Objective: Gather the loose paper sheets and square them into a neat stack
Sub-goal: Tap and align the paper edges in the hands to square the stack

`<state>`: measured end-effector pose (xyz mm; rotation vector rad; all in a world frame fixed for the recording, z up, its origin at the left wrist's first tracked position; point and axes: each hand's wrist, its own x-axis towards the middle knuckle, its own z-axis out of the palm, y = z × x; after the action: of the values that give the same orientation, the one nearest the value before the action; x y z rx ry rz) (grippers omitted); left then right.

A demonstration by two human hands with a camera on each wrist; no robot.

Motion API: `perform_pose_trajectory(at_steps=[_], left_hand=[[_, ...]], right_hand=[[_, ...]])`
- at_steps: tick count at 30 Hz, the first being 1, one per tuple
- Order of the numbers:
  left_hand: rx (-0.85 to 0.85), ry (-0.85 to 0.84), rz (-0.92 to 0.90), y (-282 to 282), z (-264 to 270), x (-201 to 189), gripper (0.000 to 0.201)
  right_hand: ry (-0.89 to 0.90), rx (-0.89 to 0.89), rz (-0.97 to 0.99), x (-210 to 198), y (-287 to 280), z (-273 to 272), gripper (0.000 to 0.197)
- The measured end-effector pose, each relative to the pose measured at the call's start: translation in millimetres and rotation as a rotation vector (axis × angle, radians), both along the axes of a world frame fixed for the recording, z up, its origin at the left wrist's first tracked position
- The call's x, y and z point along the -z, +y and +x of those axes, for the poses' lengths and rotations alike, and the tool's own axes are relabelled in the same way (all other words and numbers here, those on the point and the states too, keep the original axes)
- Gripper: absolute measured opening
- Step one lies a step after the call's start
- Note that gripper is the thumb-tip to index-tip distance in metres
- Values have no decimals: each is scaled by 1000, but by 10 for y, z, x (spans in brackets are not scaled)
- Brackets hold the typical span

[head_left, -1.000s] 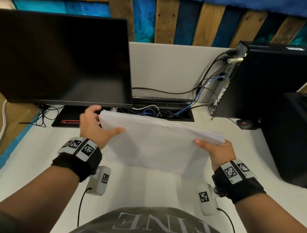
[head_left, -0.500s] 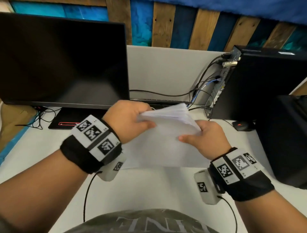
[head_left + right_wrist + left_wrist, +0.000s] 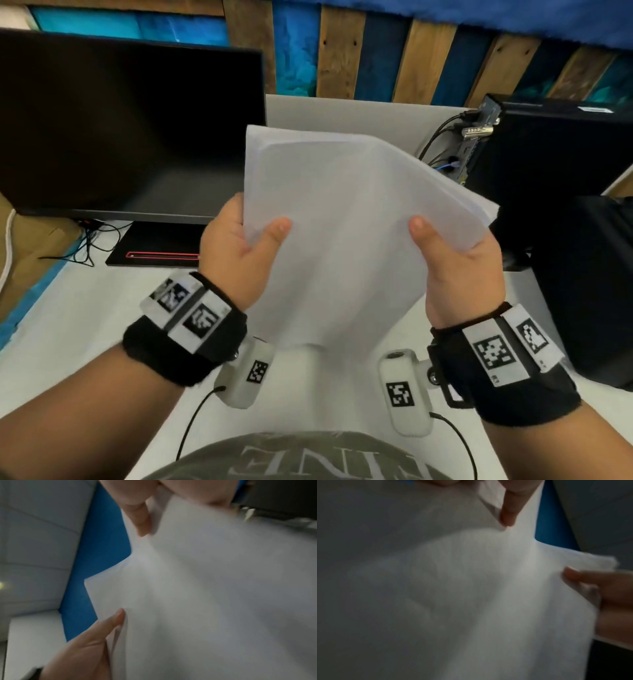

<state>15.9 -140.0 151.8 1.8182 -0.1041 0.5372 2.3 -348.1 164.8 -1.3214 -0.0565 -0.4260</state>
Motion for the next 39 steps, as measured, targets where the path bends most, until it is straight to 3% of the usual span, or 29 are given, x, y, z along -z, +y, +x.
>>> perform_pose_trajectory(at_steps=[4, 8, 10, 14, 19, 23, 27, 31, 35, 39], left_hand=[[8, -68, 24, -38, -98, 114, 24], [6, -55, 85, 35, -78, 193, 28], [20, -60, 81, 54, -65, 192, 31], [88, -192, 96, 76, -69, 160, 55], [84, -193, 175, 118, -94, 91, 44], [82, -172, 185, 142, -94, 51, 39], [186, -101, -139, 125, -78, 53, 48], [158, 136, -311, 58, -70, 181, 36], [143, 84, -328, 32, -145, 97, 15], [199, 22, -322, 76, -146, 64, 20]], right_hand=[[-16, 87, -104, -22, 1, 10, 36], [44, 85, -234, 54, -77, 67, 27], [-26, 106, -311, 87, -100, 76, 37], [-209, 172, -554, 110, -132, 74, 52], [-287, 218, -760, 187, -202, 161, 33], [-248, 182, -718, 152, -222, 164, 33], [-33, -1, -391, 202, -218, 155, 58], [148, -74, -171, 265, -108, 103, 30], [27, -35, -98, 174, -85, 4, 30], [-24, -33, -128, 155, -93, -19, 29]])
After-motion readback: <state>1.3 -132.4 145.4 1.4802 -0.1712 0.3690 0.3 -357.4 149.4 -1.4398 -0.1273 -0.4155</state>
